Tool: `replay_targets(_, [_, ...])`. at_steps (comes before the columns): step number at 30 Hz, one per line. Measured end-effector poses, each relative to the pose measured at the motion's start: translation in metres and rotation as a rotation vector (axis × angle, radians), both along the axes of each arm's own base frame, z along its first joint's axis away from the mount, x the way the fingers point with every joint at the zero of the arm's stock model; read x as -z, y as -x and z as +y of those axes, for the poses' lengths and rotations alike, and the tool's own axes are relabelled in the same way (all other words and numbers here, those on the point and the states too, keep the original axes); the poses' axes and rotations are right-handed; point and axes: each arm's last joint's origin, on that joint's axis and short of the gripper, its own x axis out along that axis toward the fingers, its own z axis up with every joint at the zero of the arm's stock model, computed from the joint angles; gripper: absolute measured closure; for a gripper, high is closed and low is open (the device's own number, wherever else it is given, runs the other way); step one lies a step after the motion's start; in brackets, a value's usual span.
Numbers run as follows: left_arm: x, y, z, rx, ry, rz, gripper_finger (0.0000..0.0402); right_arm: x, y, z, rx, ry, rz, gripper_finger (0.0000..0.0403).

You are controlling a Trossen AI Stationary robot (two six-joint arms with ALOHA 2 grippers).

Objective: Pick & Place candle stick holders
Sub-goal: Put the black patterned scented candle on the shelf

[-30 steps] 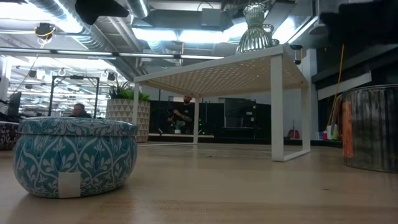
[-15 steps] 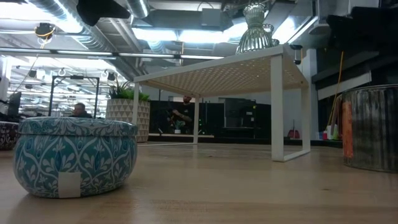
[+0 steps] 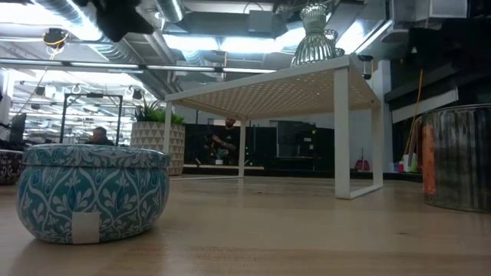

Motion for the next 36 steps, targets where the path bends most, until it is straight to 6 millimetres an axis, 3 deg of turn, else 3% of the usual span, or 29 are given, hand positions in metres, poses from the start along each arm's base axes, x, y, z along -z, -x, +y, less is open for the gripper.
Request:
replay_targets(13, [-0.023,0.020,0.003,0.010,0.126,0.251,0.0170,0.004,0.000,0.000,0.000,-0.002,0.047,0.0188])
replay_targets(28, [-0.008,0.039,0.009,-0.151,0.273,0.522,0.0109,0.003,0.000,0.000,0.007,0.060,0.004,0.0188])
replay_targets(36, [-0.002,0.046,0.011,-0.236,0.296,0.637,0.0102,0.004,0.000,0.000,0.007,0.061,0.017,0.0188])
